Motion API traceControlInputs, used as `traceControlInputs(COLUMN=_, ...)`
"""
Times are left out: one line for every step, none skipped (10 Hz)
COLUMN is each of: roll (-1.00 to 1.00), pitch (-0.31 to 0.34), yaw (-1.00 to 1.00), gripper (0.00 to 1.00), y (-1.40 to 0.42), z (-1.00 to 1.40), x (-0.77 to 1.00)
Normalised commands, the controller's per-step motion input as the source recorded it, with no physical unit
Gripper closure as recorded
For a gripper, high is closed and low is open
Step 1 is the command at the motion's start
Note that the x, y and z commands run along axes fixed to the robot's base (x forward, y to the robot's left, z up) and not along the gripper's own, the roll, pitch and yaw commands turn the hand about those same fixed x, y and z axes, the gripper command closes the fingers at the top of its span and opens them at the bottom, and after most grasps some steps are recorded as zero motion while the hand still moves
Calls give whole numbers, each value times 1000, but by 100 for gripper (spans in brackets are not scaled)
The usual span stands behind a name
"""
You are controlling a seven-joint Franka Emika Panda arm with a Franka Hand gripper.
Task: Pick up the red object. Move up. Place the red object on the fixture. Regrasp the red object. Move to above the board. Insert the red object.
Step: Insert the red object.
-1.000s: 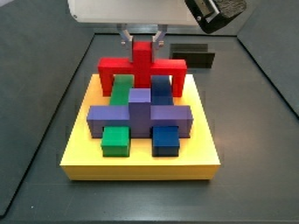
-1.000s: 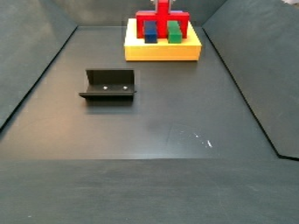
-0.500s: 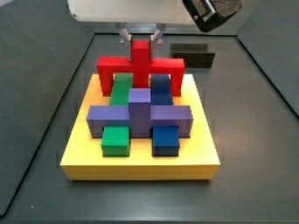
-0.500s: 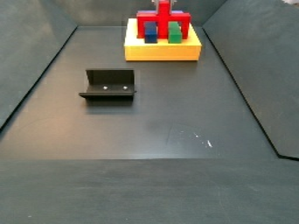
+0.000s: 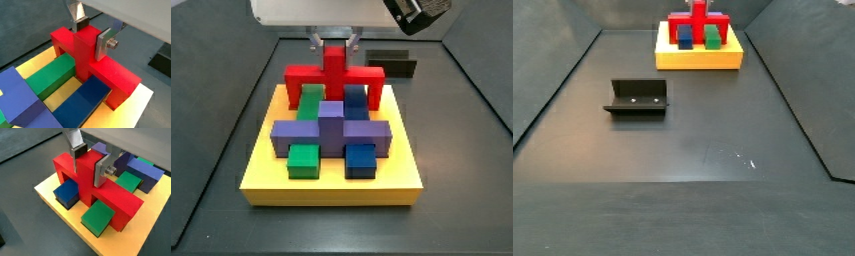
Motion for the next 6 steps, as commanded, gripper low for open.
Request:
traceControlInputs(roll=-77, pitch=-81, yaw=74, gripper=100, y=0, z=-134, x=-191)
traceControlInputs(roll=-107, pitch=-74, yaw=57, gripper=100, y=0, z=-114, x=-234)
traceControlInputs(roll=-94, pitch=-87, yaw=0, gripper=100, y=0, z=-106, x=-80)
traceControlInputs(roll=-104, pitch=-74, yaw=0, gripper=100, y=0, z=-157, x=0)
traceControlInputs(roll=-137, pitch=-120, yaw=0, gripper=100, y=-29, z=-163, x=60)
traceControlInputs(roll=-124, pitch=-113, yaw=0, gripper=100, y=-66, z=-149, x=66)
